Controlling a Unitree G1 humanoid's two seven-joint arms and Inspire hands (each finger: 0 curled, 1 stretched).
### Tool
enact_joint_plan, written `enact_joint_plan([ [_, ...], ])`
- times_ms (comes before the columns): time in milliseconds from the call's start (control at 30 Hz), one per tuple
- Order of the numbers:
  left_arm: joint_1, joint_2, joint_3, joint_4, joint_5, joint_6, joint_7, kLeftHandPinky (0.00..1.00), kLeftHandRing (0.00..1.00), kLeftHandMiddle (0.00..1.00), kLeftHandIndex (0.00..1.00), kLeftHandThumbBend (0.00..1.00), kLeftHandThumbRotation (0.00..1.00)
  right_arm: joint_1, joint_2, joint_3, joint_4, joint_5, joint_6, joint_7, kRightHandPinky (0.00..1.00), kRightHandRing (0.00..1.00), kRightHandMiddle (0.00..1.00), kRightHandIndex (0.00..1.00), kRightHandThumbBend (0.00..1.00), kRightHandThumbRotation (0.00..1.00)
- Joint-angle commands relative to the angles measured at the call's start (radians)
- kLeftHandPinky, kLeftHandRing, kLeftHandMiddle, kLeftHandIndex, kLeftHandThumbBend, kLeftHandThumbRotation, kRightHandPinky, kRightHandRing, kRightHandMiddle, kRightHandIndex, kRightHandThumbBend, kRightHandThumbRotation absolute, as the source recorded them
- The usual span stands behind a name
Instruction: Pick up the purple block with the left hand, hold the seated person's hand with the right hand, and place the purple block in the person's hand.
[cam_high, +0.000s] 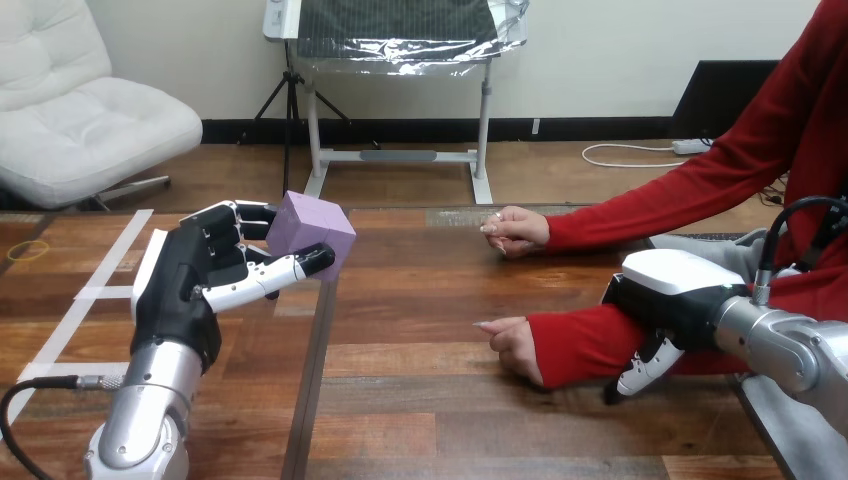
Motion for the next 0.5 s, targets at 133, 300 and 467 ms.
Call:
enact_joint_plan([
  [133,-0.056,-0.002,0.011,-0.006,-0.002,-0.031,0.004,0.24,0.3,0.36,0.38,0.45,0.0,-0.058,-0.04,-0.066,-0.057,0.06,-0.036,-0.037,0.13,0.17,0.23,0.23,0.78,0.24],
  [300,-0.063,-0.007,0.009,0.003,0.002,-0.034,0.009,0.24,0.3,0.36,0.38,0.46,0.0,-0.059,-0.046,-0.075,-0.067,0.077,-0.048,-0.032,0.11,0.15,0.21,0.21,0.78,0.27],
  [467,-0.074,-0.009,0.007,0.024,0.008,-0.049,0.013,0.24,0.3,0.35,0.38,0.48,0.0,-0.059,-0.051,-0.082,-0.084,0.092,-0.045,-0.019,0.1,0.15,0.21,0.2,0.79,0.31],
])
